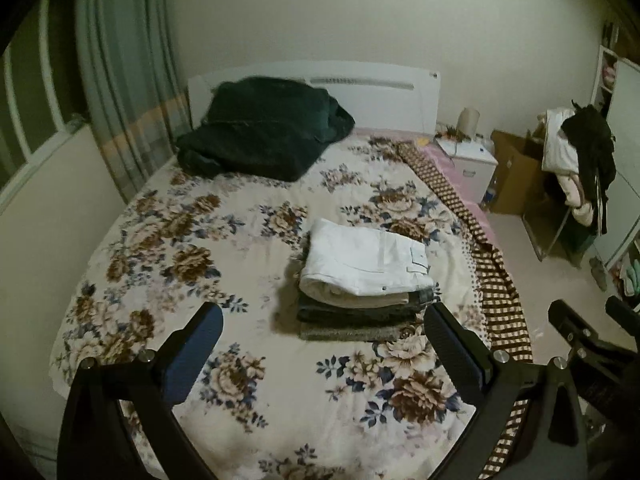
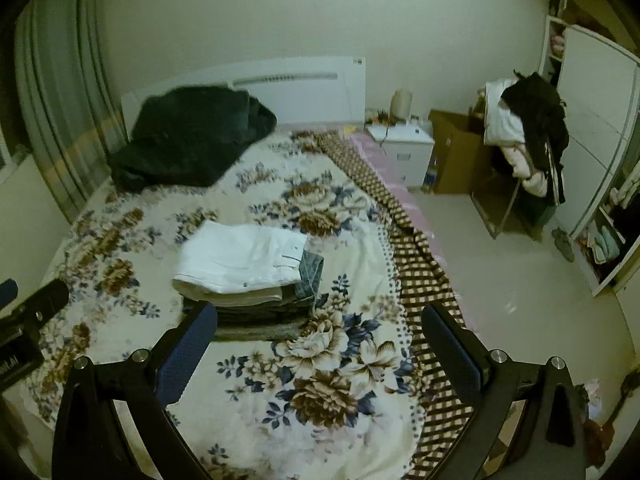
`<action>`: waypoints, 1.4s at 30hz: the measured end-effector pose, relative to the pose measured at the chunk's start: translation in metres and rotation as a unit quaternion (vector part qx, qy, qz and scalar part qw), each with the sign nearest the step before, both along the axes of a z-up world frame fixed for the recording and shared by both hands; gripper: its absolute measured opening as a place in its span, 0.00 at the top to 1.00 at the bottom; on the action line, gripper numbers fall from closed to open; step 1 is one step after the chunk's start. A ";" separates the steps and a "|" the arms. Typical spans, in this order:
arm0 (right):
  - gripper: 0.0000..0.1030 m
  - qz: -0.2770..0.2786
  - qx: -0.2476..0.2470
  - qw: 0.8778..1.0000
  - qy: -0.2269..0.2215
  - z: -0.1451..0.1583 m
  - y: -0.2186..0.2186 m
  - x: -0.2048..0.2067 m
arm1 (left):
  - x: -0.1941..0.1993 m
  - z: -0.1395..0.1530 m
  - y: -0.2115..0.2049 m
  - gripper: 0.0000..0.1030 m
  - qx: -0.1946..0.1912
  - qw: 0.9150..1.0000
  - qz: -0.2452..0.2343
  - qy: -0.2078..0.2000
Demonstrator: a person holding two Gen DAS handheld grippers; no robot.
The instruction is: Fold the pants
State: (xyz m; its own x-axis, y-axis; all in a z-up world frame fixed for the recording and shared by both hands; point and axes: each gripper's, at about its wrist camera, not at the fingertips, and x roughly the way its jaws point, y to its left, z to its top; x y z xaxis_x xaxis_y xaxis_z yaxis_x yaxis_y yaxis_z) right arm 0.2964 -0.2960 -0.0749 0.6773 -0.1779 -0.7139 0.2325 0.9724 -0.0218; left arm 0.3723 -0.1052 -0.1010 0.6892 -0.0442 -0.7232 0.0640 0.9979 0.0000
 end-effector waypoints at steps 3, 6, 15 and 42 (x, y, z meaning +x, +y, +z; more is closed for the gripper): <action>0.00 0.007 -0.002 1.000 -0.022 0.031 0.010 -0.040 | -0.035 0.020 0.006 0.00 0.005 1.000 0.011 -0.015; 0.00 0.018 -0.003 0.999 -0.038 0.056 0.022 -0.077 | -0.063 0.036 0.011 0.00 0.007 0.999 0.018 -0.026; 0.00 0.023 -0.009 0.998 -0.065 0.108 0.054 -0.144 | -0.110 0.067 0.032 0.00 -0.004 0.999 0.012 -0.041; 0.00 0.036 -0.002 0.997 -0.064 0.131 0.069 -0.158 | -0.136 0.074 0.051 0.00 0.006 0.998 0.019 -0.056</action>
